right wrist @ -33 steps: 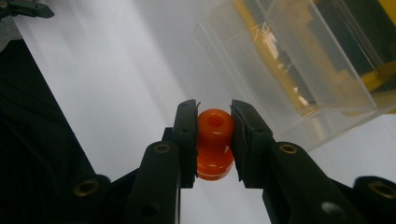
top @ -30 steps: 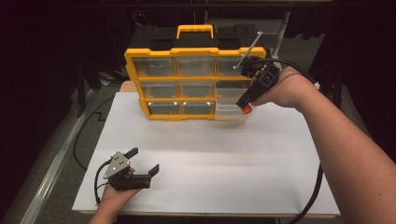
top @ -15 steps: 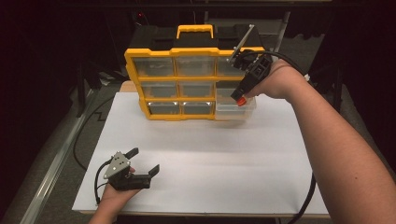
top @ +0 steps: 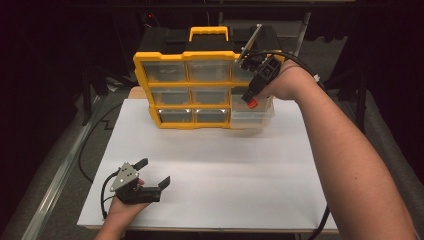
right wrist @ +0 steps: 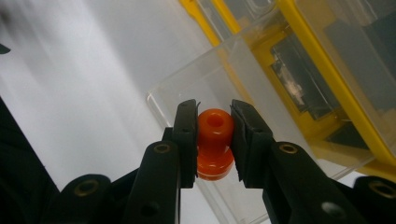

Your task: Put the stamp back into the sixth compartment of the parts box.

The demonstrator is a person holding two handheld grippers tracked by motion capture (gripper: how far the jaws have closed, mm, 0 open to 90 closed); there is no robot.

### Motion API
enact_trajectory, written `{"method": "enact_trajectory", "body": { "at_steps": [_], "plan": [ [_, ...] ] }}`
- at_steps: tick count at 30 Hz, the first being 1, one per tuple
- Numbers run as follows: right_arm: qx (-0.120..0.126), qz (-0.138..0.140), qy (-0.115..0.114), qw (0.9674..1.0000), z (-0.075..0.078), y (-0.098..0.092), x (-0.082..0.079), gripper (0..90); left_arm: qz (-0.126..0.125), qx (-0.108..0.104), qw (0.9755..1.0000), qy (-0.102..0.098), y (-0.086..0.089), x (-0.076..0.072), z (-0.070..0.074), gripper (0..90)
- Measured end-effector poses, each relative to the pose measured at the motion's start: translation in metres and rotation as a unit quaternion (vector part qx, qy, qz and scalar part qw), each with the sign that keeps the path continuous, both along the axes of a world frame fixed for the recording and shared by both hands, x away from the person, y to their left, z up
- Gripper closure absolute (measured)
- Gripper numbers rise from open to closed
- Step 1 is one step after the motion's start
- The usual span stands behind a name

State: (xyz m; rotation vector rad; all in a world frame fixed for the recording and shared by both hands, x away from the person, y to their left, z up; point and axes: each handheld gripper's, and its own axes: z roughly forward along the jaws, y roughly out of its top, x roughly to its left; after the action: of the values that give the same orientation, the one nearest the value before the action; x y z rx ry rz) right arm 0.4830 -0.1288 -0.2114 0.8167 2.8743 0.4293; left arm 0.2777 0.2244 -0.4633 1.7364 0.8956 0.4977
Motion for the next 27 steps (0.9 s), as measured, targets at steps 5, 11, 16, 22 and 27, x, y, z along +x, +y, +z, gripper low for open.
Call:
{"method": "enact_trajectory", "body": {
  "at_steps": [5, 11, 16, 22, 27],
  "plan": [
    [0.0, -0.004, -0.001, 1.0, -0.002, 0.001, 0.005, 73.4, 0.0, 0.001, 1.0, 0.0, 0.001, 0.0, 0.0, 0.2],
    [-0.01, -0.017, -0.009, 0.9998, -0.006, -0.001, 0.01, 73.4, -0.001, 0.001, 1.0, 0.001, 0.001, 0.0, 0.0, 0.2],
    [-0.016, -0.026, -0.012, 0.9995, -0.009, -0.003, 0.012, 73.4, 0.001, -0.001, 1.0, 0.0, 0.001, 0.0, 0.0, 0.2],
    [-0.017, -0.029, -0.014, 0.9993, -0.016, -0.003, 0.015, 73.4, 0.001, -0.001, 1.0, 0.0, 0.001, 0.0, 0.0, 0.2],
    [-0.021, -0.023, -0.012, 0.9994, -0.032, 0.0, 0.017, 73.4, 0.002, -0.005, 1.0, -0.001, 0.002, 0.0, 0.0, 0.2]
  ]
}}
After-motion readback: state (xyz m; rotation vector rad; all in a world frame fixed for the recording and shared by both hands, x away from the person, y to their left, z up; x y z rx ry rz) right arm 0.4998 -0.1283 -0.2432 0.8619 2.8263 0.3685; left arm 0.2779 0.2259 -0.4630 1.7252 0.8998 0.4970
